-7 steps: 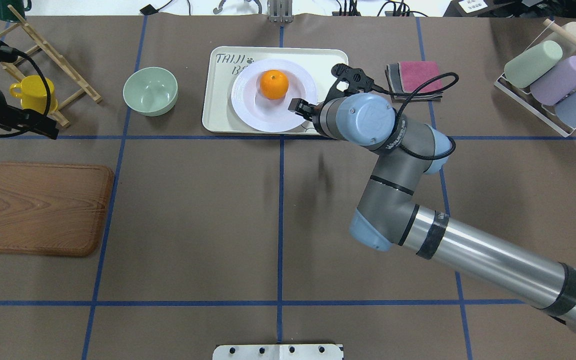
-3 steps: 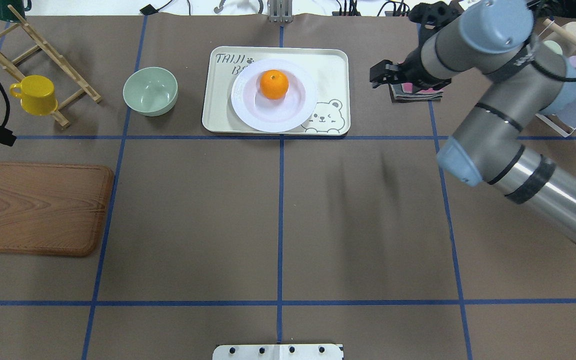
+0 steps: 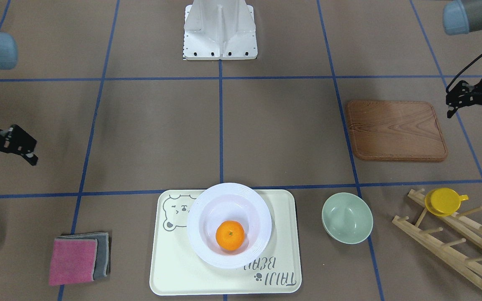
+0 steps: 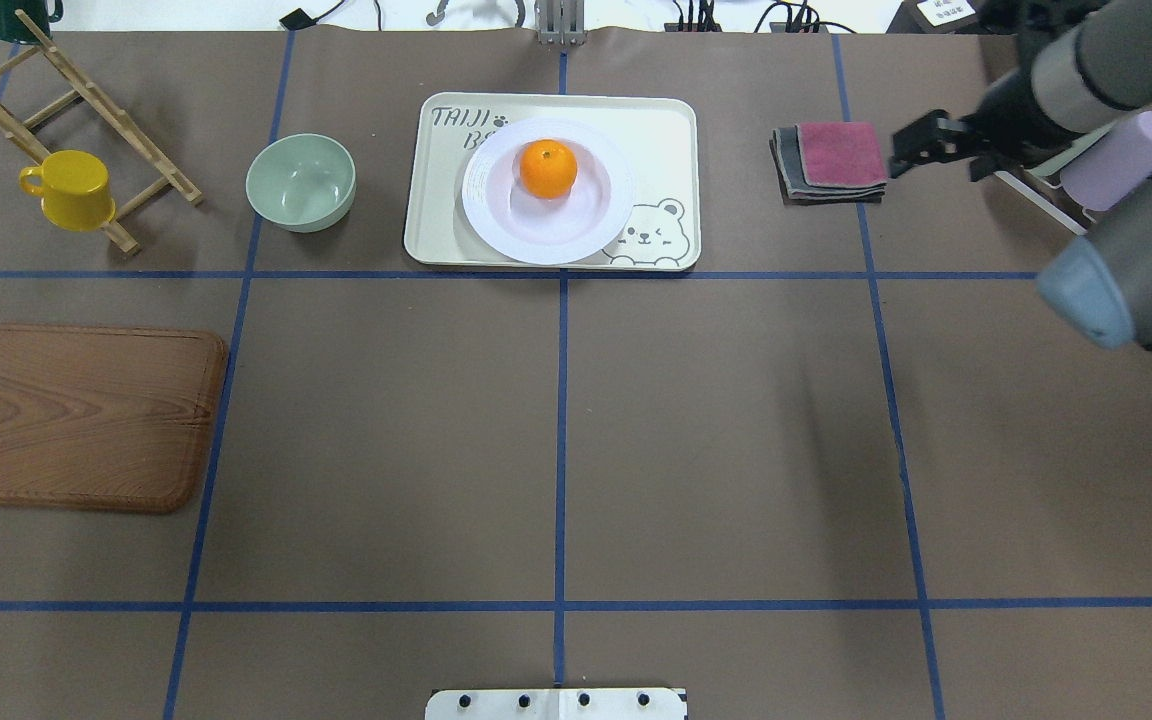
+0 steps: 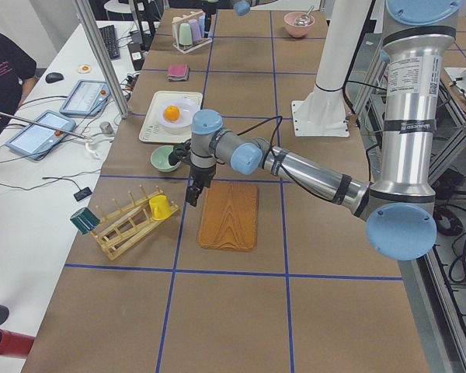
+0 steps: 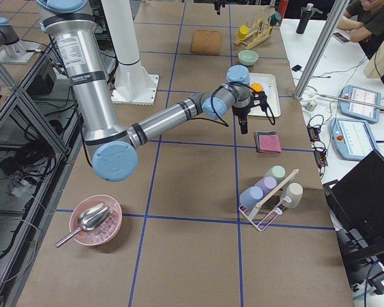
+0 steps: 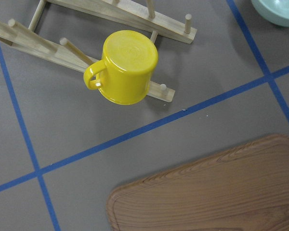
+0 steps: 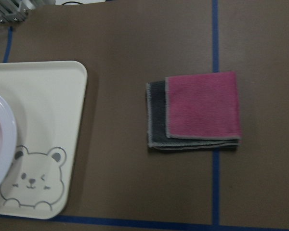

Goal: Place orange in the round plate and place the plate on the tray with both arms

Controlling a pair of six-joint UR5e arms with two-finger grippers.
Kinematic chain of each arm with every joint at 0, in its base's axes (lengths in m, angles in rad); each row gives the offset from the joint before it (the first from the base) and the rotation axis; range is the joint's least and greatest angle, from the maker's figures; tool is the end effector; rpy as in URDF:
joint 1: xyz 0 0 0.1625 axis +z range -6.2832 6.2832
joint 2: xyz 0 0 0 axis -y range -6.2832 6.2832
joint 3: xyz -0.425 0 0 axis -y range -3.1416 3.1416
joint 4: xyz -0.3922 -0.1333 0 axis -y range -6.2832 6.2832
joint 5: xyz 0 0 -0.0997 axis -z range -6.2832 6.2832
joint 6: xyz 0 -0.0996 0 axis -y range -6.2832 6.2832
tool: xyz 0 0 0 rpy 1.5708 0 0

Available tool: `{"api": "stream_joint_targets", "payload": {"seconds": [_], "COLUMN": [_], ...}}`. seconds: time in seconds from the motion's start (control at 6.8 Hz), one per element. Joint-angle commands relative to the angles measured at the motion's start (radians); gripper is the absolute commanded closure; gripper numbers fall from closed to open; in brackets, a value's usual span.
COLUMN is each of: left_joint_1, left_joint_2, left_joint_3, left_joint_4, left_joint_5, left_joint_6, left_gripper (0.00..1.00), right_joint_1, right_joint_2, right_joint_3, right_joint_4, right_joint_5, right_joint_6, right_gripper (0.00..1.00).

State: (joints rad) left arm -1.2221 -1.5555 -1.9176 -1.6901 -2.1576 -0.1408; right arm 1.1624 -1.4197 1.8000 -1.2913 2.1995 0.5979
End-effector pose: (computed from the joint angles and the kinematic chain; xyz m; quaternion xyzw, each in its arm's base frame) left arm 0.0940 -0.4874 0.4910 0.1393 0.3253 0.1611 0.9213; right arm -0.1523 -0.5402 0.4396 0.1288 -0.4048 -0.0146 0.9052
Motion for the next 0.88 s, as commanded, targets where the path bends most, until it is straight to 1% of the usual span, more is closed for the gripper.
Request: {"api": "stream_joint_targets", "payload": {"seconds": [0.0,0.15,0.29,0.44,0.59,0.74], "left_joint_1": [-0.03,-0.034,-0.039,-0.045,-0.05,-0.05], "left_joint_2": [0.046,0.055,0.058,0.077,0.08,0.08], "left_joint_3": [0.006,0.0,0.0,0.0,0.005,0.006], "left_joint_4": [0.0,0.0,0.001,0.009,0.012,0.012], "left_joint_5": [-0.03,-0.03,-0.03,-0.03,-0.028,-0.028], "left_joint_6": [0.032,0.032,0.032,0.03,0.023,0.023], "left_gripper": [0.02,0.02,0.02,0.02,0.02,0.02], "right_joint_1": [0.164,0.242,0.29,0.308,0.322,0.327], "right_joint_2": [-0.206,-0.225,-0.222,-0.226,-0.267,-0.278], "right_joint_3": [0.033,0.033,0.05,0.086,0.105,0.107], "right_joint_4": [-0.063,-0.157,-0.289,-0.378,-0.39,-0.388], "right_joint_5": [0.028,0.052,0.055,0.052,0.052,0.054], "right_joint_6": [-0.337,-0.501,-0.554,-0.569,-0.607,-0.622], "right_gripper": [0.0,0.0,0.0,0.0,0.0,0.0]}}
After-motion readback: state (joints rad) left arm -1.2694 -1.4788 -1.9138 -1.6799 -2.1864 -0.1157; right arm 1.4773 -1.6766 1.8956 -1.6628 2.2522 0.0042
